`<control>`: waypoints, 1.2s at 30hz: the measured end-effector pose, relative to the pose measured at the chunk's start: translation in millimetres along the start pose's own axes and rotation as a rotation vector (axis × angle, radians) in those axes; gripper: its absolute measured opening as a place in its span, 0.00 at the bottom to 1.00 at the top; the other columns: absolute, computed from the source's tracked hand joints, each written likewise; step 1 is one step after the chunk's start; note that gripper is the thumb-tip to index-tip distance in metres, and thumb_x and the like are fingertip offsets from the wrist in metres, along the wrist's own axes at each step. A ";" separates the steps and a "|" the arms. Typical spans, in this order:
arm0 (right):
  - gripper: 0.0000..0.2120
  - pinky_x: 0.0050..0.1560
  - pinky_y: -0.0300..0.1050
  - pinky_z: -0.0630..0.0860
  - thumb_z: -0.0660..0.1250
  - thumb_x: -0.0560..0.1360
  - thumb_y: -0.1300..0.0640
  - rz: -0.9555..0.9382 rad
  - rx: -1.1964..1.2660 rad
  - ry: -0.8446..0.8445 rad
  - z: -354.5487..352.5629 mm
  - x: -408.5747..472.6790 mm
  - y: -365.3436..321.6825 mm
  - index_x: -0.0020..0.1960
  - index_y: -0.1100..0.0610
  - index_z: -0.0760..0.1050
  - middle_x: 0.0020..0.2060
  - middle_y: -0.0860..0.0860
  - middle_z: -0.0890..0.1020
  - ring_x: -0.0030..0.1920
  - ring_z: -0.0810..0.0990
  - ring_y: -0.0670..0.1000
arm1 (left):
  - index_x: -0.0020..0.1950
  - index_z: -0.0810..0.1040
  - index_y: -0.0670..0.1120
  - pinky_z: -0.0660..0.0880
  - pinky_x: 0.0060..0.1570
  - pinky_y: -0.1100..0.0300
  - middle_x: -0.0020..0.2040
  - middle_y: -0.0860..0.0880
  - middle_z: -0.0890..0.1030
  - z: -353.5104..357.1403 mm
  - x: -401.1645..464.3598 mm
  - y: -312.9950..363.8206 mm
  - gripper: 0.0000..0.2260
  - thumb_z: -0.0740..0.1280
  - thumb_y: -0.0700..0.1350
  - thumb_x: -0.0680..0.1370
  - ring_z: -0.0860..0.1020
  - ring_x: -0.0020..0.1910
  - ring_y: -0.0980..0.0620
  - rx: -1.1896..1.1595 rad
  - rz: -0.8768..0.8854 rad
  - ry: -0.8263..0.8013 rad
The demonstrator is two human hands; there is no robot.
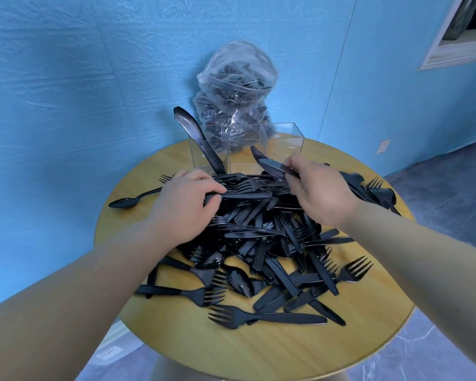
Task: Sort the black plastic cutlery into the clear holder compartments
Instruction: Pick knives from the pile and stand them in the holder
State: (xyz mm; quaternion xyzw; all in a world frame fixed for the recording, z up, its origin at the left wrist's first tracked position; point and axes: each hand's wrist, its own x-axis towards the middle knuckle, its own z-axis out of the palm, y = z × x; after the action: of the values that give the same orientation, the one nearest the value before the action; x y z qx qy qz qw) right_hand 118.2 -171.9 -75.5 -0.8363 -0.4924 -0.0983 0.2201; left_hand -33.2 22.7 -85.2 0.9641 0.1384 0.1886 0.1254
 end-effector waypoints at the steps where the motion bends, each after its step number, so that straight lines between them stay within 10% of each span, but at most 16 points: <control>1: 0.07 0.38 0.50 0.70 0.54 0.81 0.55 0.002 0.000 -0.003 -0.5 -1.8 0.8 0.55 0.56 0.67 0.37 0.55 0.77 0.39 0.73 0.57 | 0.57 0.81 0.56 0.67 0.60 0.54 0.56 0.56 0.77 0.4 -0.8 4.4 0.10 0.62 0.50 0.79 0.69 0.59 0.51 -0.016 0.043 0.001; 10: 0.14 0.36 0.47 0.71 0.56 0.78 0.40 0.125 -0.041 -0.212 -12.6 -18.5 4.3 0.48 0.51 0.67 0.31 0.47 0.75 0.33 0.74 0.50 | 0.61 0.77 0.62 0.59 0.64 0.49 0.62 0.61 0.71 7.7 -4.6 27.8 0.14 0.60 0.59 0.78 0.58 0.68 0.55 0.101 0.151 -0.254; 17: 0.11 0.31 0.41 0.66 0.69 0.73 0.45 0.178 -0.013 -0.386 -11.9 -21.5 -7.7 0.39 0.51 0.73 0.28 0.44 0.73 0.29 0.71 0.43 | 0.64 0.73 0.62 0.55 0.69 0.46 0.68 0.62 0.68 -1.7 -12.0 30.0 0.16 0.60 0.60 0.77 0.55 0.71 0.55 0.120 0.122 -0.327; 36: 0.07 0.34 0.36 0.71 0.66 0.73 0.56 0.187 0.181 -0.447 -14.6 -39.5 -38.2 0.49 0.47 0.79 0.30 0.46 0.78 0.30 0.74 0.47 | 0.72 0.64 0.61 0.57 0.69 0.47 0.71 0.61 0.63 -14.1 -66.9 19.2 0.32 0.46 0.70 0.71 0.53 0.72 0.58 0.089 0.072 -0.252</control>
State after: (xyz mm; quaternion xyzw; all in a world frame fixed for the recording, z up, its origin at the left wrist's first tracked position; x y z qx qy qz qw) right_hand 66.3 -193.5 -67.3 -0.8559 -0.4563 0.1544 0.1880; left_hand -94.1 -13.5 -88.9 0.9891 0.0949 0.0641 0.0922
